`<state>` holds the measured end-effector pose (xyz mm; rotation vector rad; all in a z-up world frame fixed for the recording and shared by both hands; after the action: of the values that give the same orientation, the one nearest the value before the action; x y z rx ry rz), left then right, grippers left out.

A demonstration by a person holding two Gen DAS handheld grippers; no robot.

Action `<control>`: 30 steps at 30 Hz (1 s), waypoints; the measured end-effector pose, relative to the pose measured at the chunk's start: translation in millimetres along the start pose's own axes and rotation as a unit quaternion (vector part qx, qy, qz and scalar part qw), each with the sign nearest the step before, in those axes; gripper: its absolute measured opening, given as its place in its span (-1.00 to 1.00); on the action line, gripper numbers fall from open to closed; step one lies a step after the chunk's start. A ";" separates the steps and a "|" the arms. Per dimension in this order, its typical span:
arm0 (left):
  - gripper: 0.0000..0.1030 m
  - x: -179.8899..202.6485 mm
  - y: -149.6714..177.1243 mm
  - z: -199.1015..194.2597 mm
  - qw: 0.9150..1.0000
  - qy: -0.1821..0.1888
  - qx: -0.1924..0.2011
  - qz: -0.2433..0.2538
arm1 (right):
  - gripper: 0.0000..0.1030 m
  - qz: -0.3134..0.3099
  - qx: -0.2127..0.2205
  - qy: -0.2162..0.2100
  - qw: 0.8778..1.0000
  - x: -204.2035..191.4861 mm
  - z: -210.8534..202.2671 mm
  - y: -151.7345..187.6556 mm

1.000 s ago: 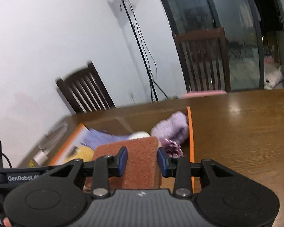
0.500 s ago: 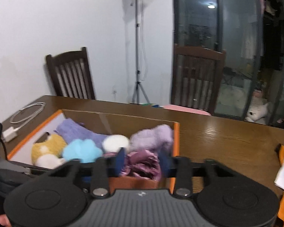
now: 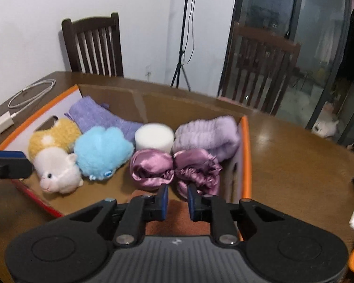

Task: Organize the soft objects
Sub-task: 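Open both tools and lift them from the box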

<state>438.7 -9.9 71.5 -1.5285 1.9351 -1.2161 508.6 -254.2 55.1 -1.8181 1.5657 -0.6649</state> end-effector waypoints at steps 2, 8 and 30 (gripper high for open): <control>0.00 3.4 -0.7 -25.7 1.000 -0.007 0.015 0.022 | -0.62 -0.001 0.022 -0.003 1.000 -0.2 -31.4 -3.0; 0.30 25.0 6.6 -94.9 0.994 -0.035 0.065 0.081 | -0.20 -0.014 0.089 -0.009 0.996 -4.4 -120.0 1.2; 0.98 104.3 206.2 -202.3 0.978 -0.122 0.070 0.152 | 0.52 0.017 0.128 -0.095 0.987 -20.2 -244.7 245.2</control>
<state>133.9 -21.8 36.2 -1.1953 1.7979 -0.9632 164.0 -289.7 36.4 -1.6098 1.3187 -0.6245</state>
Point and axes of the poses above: each gripper's, at about its wrist camera, not at the fingertips, and z roughly the way its jaws point, x to its right, y to its underside, the point moved 1 cm from there along z, roughly the way its jaws point, and after that the axes turned 8 degrees about z, right-handed, at the moved point
